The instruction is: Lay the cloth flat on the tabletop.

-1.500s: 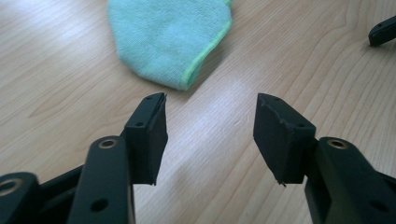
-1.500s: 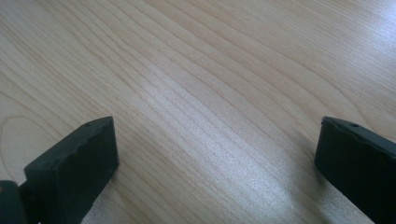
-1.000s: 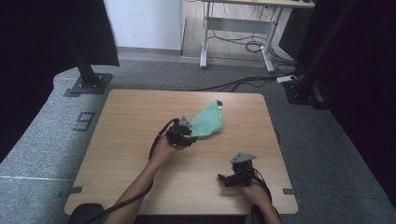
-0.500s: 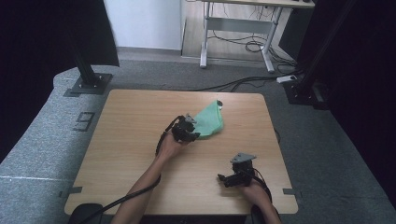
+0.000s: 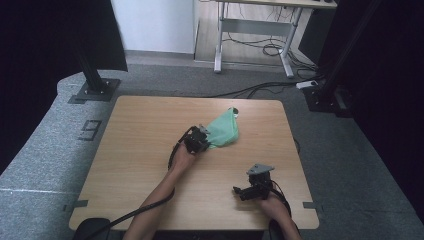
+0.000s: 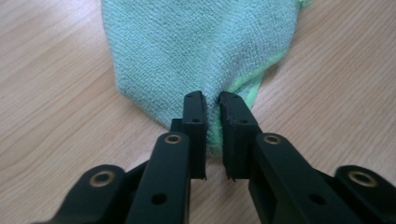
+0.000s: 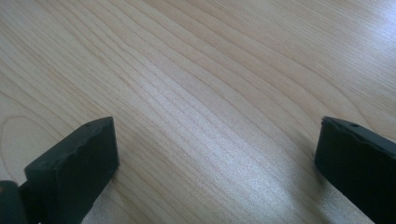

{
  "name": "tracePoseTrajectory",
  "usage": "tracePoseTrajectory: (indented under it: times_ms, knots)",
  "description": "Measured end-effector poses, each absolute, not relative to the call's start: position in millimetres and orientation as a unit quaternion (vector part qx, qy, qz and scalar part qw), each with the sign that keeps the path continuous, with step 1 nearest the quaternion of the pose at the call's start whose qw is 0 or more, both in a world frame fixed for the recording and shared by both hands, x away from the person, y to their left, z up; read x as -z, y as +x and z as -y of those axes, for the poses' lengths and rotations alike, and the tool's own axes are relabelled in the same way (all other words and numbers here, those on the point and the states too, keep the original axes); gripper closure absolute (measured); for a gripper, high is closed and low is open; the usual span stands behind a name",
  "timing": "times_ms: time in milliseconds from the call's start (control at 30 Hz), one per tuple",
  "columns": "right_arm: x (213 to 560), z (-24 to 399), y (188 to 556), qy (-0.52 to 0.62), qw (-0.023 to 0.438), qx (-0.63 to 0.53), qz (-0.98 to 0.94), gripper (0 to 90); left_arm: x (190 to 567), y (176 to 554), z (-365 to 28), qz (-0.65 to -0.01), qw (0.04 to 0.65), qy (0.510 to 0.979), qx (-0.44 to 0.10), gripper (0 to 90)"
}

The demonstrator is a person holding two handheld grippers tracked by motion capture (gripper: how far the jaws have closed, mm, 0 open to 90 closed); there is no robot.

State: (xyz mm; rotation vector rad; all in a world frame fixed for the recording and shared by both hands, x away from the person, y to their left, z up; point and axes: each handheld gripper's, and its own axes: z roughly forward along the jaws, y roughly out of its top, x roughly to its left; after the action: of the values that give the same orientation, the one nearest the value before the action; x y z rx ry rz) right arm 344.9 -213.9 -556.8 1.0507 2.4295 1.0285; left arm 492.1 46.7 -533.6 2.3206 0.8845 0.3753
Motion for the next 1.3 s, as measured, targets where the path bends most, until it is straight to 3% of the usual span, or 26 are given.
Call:
tracePoseTrajectory:
  times_ms: [633, 1300]
  knots:
    - [557, 214, 345, 0.366, 0.151, -0.357, -0.846, 0.0, 524, 447, -73, -0.309, 0.316, 0.889, -0.123, 82.7]
    - [557, 214, 345, 0.366, 0.151, -0.358, -0.846, 0.0, 514, 393, -130, -0.32, 0.359, 0.871, -0.096, 82.6]
